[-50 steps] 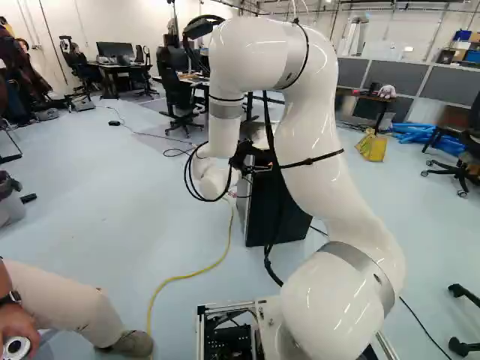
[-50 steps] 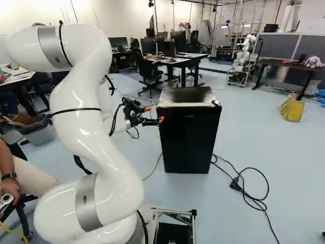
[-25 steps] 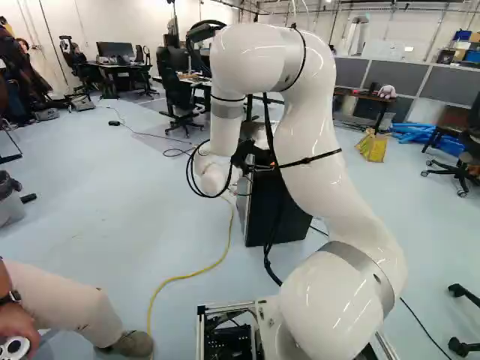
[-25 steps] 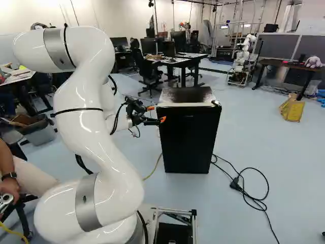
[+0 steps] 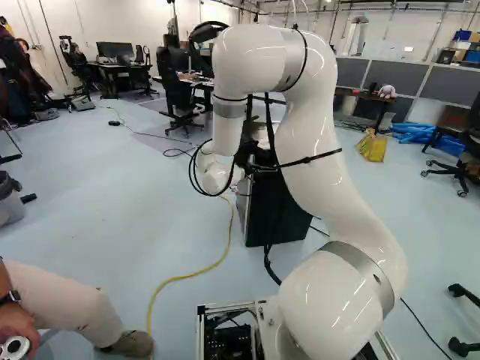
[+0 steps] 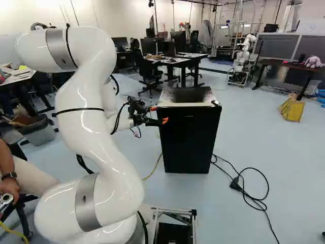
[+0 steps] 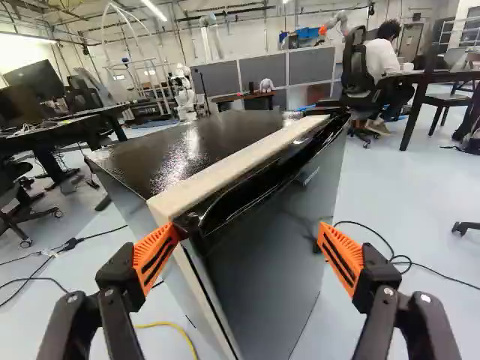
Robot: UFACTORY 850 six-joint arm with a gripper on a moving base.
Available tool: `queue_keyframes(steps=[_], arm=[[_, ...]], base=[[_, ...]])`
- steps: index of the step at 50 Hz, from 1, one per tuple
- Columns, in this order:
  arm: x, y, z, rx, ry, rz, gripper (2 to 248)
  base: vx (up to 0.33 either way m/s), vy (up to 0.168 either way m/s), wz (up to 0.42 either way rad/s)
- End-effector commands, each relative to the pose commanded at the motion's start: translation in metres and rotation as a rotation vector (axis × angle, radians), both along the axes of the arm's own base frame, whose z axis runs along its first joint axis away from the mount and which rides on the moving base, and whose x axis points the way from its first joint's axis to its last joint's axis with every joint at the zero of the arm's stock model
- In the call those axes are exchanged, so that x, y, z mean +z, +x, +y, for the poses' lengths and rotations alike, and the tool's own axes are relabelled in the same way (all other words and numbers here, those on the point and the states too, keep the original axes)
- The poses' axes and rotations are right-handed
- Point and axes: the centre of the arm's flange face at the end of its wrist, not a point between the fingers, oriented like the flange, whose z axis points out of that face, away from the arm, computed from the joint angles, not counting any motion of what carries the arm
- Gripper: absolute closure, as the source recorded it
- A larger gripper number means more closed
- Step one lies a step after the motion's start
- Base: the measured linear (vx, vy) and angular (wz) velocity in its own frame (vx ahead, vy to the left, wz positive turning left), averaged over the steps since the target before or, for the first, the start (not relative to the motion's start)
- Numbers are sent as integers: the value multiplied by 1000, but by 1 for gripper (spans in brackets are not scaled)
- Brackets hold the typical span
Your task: Grab a drink from the fridge
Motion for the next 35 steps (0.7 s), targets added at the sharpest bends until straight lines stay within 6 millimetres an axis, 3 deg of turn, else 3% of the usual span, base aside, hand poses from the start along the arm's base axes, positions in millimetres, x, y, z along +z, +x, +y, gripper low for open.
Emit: queue_keyframes(steps=[35], arm=[[-1,-4,-4,-58,7,4,3]], base=[[0,0,0]])
